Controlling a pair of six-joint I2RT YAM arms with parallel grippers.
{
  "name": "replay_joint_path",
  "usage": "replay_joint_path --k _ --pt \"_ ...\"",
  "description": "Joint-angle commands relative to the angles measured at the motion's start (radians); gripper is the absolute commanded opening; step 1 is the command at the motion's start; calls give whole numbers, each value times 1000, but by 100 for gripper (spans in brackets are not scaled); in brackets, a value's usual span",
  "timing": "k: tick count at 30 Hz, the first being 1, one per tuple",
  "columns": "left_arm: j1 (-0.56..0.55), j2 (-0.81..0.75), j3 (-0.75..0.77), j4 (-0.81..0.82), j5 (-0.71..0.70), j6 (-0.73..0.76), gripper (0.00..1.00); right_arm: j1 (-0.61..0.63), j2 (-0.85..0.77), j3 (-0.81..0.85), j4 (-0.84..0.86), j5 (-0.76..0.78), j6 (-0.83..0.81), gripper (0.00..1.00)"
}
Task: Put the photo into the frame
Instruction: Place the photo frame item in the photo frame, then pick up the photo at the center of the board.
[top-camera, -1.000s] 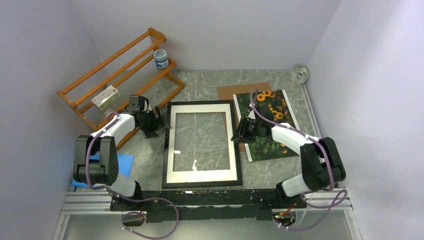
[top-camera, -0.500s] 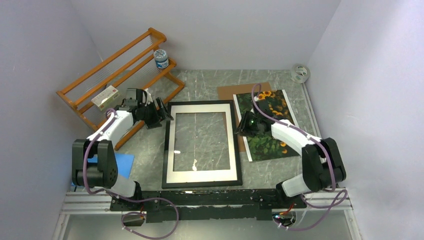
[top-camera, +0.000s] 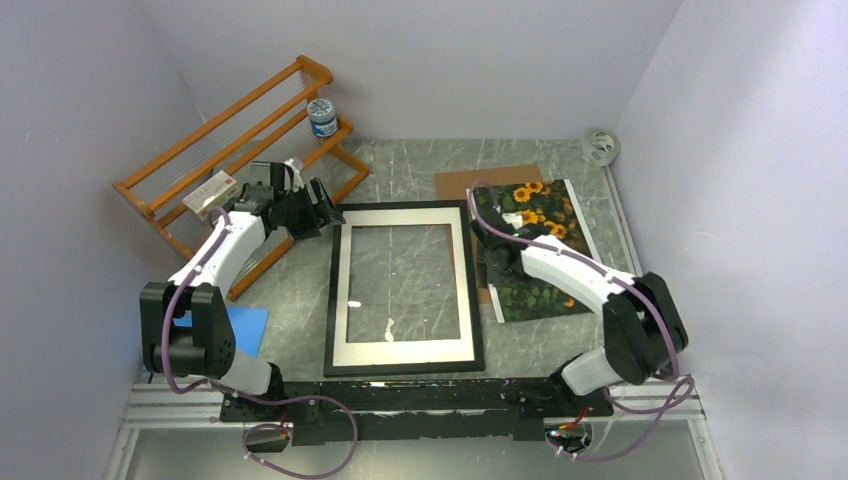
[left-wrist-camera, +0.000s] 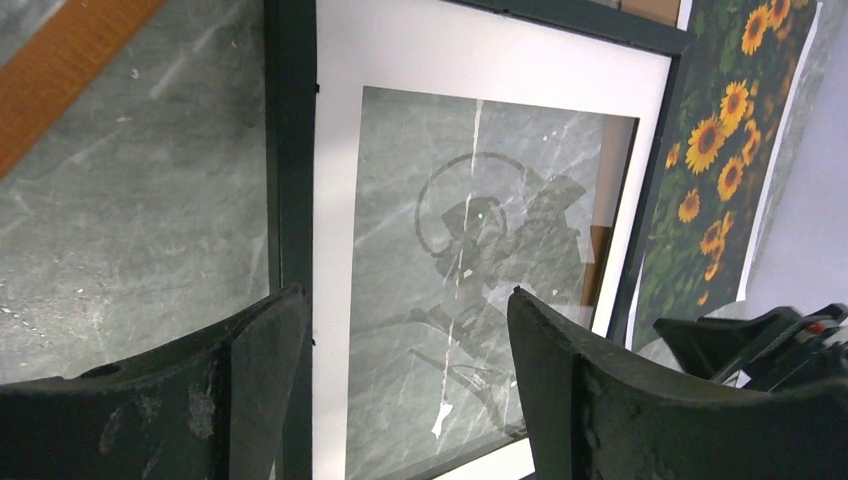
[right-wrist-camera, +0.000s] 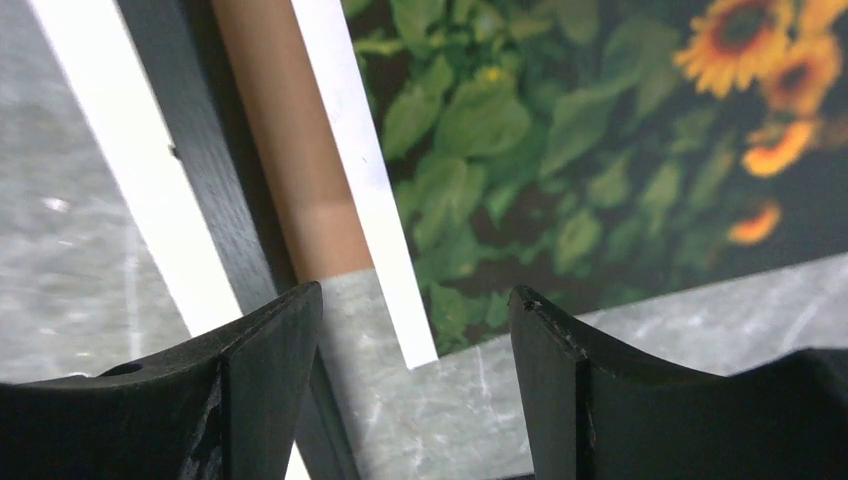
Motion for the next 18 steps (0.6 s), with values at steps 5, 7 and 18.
replay_joint_path --k 5,7,18 --pt "12 36 69 -39 -52 -9 78 132 124 72 -239 165 19 72" --pt "17 36 62 -38 -49 -10 78 163 152 76 -252 166 20 71" --pt "59 25 30 -36 -36 0 78 290 299 106 -326 252 78 53"
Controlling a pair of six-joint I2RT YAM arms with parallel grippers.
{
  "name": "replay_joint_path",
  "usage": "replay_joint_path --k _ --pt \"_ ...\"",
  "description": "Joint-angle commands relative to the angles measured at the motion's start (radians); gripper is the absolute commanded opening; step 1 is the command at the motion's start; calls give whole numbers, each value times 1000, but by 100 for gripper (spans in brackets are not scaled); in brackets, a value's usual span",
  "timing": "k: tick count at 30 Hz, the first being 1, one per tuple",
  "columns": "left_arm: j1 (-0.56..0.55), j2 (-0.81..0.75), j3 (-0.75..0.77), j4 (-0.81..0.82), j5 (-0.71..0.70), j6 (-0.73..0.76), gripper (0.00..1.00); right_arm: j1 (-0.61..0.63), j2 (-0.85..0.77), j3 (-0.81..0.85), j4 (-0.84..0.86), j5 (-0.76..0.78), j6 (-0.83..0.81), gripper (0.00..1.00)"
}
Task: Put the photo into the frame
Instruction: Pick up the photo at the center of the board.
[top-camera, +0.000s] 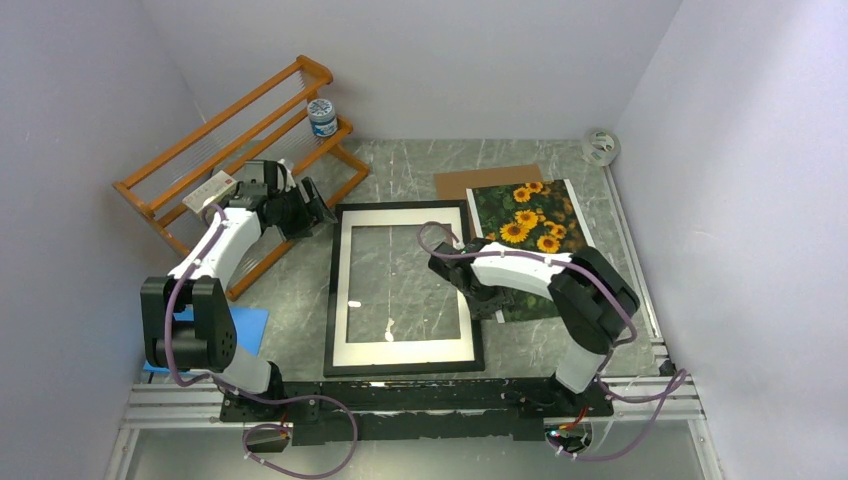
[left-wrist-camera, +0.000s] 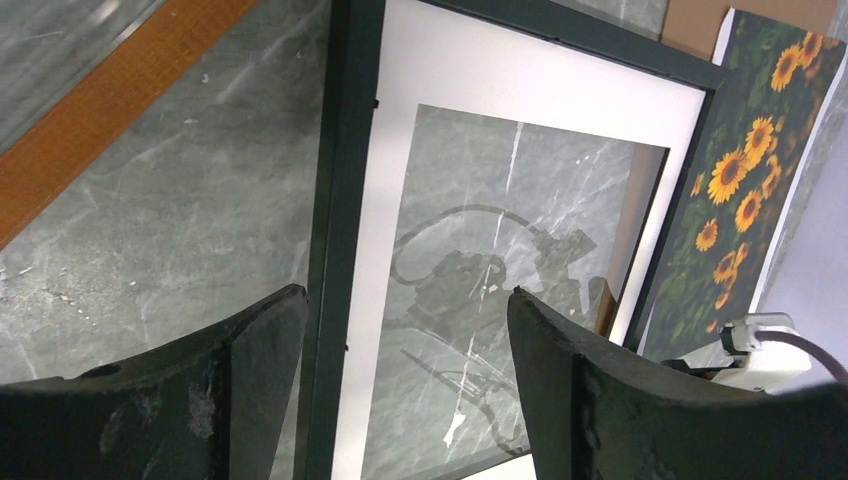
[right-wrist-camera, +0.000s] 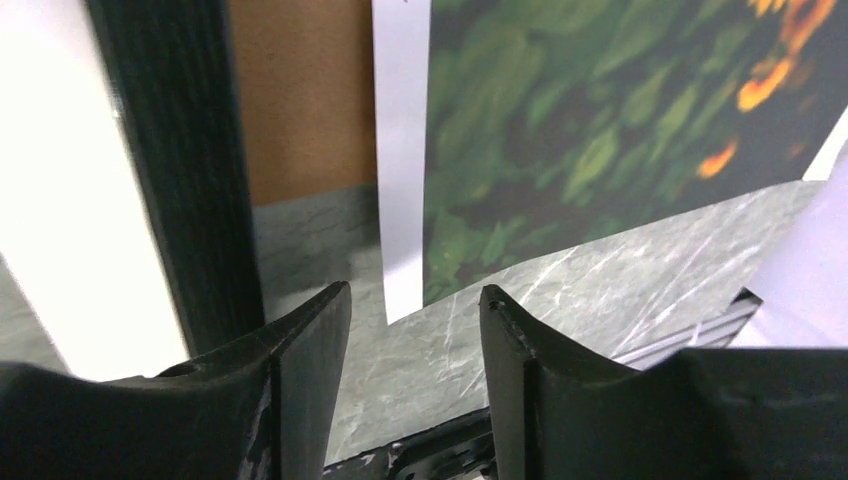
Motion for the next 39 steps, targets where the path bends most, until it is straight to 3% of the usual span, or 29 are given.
replay_joint_path --k 1,8,12,20,29,32,39 --pt "18 -13 -11 0 3 -1 78 26 36 29 -91 106 50 52" --pt "29 -13 -26 15 13 -8 78 47 103 42 -91 191 49 47" --pt "31 -3 -27 28 25 -14 78 63 142 86 -87 224 34 39" --pt "31 18 -13 45 48 -21 78 64 153 150 -83 249 2 0" --pt "31 37 -10 54 93 -28 78 35 61 240 -159 276 -24 0" --pt "31 43 -4 55 104 -35 80 -24 -9 294 -132 182 -70 0" --pt "31 28 13 34 77 -44 82 -217 -149 450 -20 -212 -142 0"
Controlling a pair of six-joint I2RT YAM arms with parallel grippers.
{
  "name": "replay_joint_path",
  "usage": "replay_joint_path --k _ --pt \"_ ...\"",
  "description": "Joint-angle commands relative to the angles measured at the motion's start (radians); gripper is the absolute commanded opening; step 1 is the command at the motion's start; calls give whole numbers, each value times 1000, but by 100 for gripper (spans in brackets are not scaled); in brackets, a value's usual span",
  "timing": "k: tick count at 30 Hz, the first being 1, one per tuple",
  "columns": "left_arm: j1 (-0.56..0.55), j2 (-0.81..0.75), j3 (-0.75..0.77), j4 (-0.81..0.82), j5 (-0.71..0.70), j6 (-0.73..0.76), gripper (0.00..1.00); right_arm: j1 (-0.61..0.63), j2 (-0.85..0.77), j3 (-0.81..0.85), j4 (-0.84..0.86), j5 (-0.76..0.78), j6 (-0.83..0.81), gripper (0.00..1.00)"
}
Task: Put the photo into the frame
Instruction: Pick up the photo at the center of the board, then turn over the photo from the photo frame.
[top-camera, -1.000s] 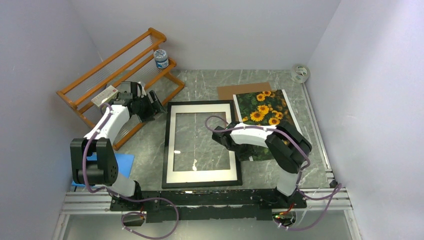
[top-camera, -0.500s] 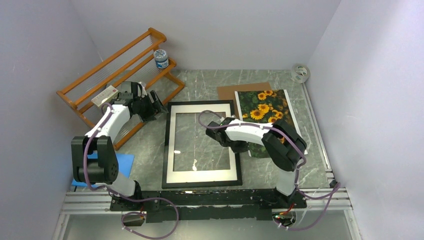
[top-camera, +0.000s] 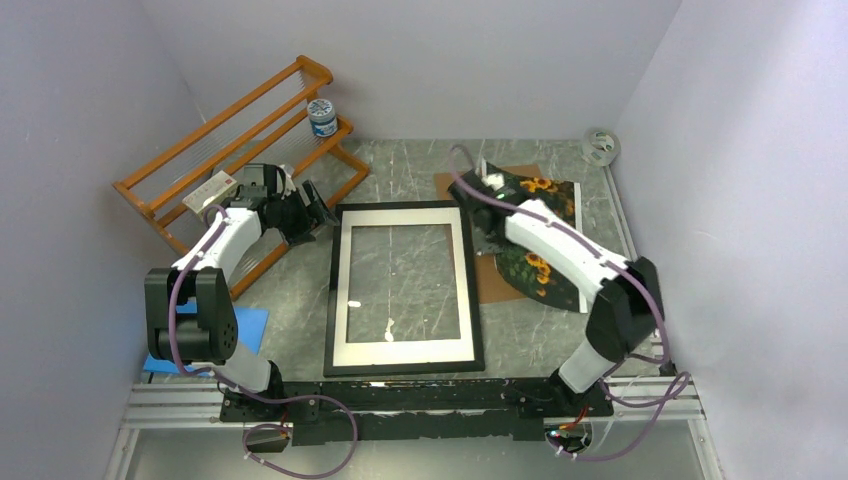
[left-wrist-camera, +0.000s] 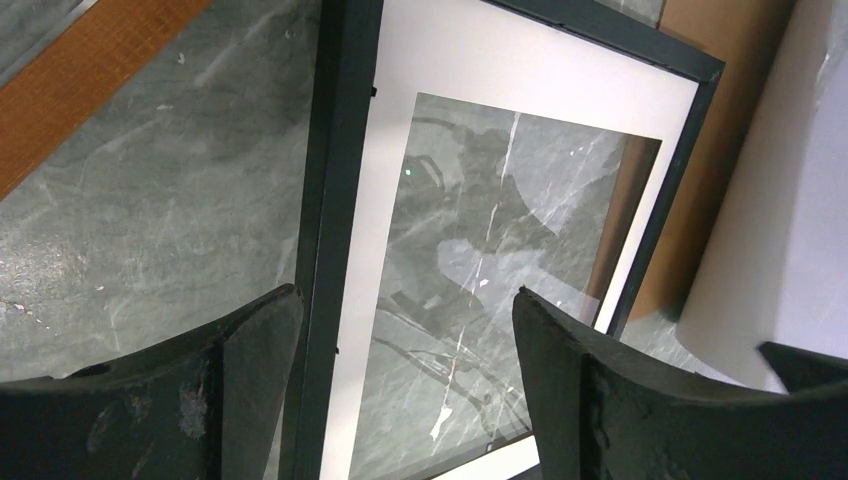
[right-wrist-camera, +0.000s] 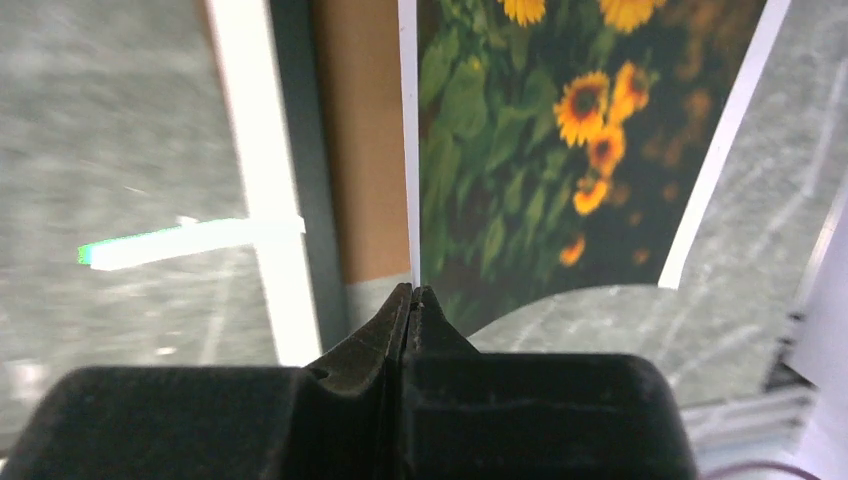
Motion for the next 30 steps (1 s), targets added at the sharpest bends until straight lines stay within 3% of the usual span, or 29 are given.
replay_joint_path --k 1,10,18,23,26,30 --pt "4 -15 40 -2 2 -17 82 -109 -95 134 80 -298 -46 0" --pt "4 -21 46 -55 -57 -21 82 -249 -92 436 266 -783 62 0" --pt "4 13 134 -124 -110 5 82 -260 -50 664 540 -1062 259 0" --pt "32 4 156 -157 -163 -8 81 -266 -153 546 802 -1196 379 0" --pt "35 -24 147 -180 -242 -29 82 -269 -226 418 773 -1217 356 0" --pt "39 -83 119 -196 -358 -56 83 -273 -379 118 745 -1227 348 0"
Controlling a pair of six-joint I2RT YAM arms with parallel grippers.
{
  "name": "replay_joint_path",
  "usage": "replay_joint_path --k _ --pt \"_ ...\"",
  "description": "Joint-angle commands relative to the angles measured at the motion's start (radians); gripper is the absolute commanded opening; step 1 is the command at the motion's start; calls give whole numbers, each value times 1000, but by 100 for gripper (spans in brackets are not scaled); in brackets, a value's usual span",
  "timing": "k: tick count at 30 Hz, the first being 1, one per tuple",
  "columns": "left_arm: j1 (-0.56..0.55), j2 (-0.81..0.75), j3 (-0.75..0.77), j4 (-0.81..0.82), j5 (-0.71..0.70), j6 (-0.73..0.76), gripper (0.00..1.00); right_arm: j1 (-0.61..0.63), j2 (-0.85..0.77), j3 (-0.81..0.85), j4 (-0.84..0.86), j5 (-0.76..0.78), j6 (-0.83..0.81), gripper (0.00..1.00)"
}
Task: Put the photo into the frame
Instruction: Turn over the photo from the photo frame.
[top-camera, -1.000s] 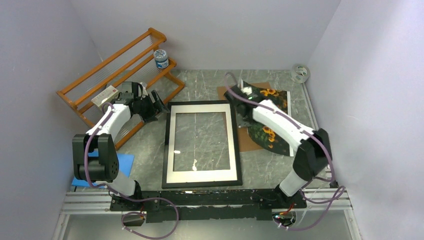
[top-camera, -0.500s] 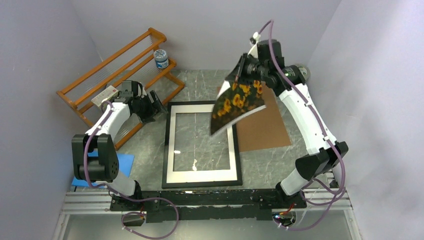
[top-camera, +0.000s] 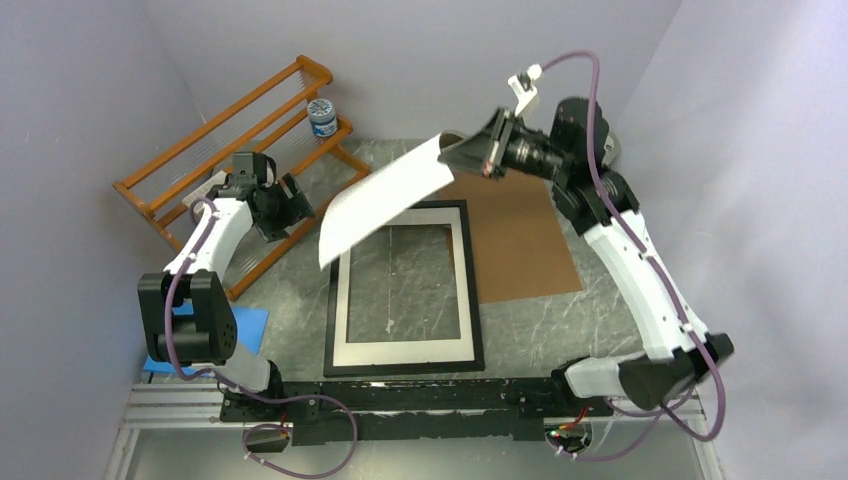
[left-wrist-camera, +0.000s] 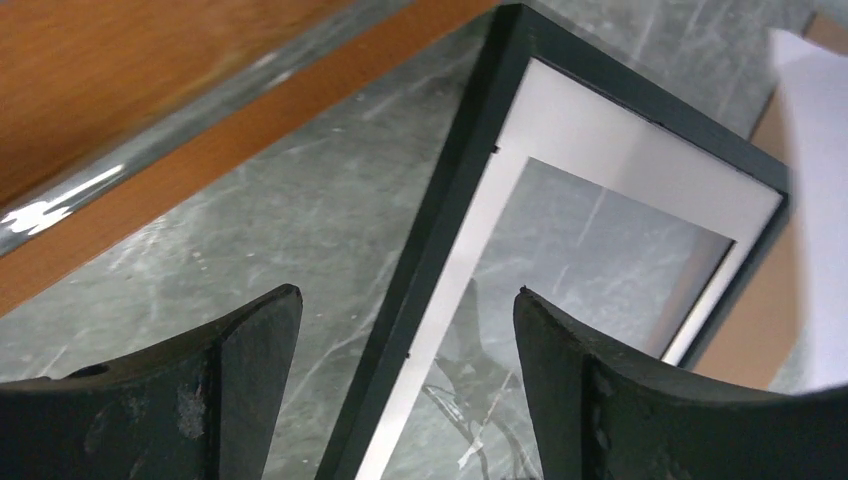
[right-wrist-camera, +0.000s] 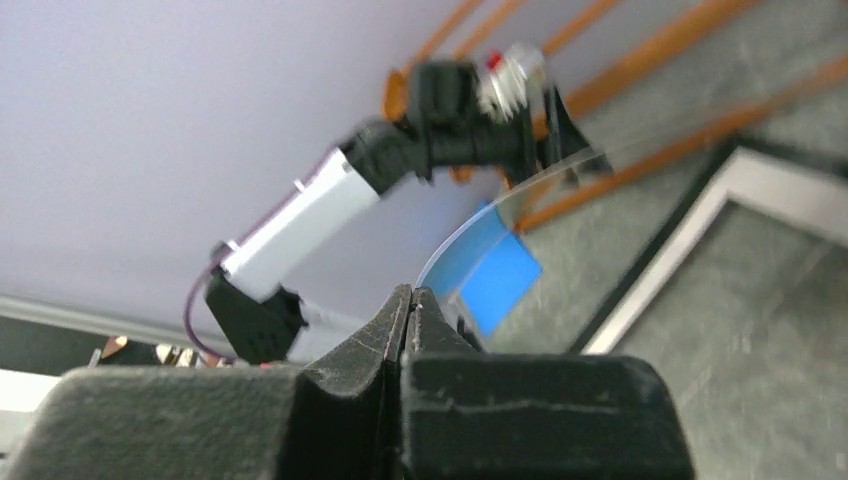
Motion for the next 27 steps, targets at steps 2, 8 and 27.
replay_joint_path --k 2,8,27 --pt "7 -121 -17 -37 -179 -42 84 -9 -212 -385 3 -51 28 0" --pt "8 -176 -73 -21 -183 -34 84 -8 -442 -920 121 5 169 0" --pt "8 -127 -340 -9 -2 -20 87 -7 -376 -1282 244 126 6 63"
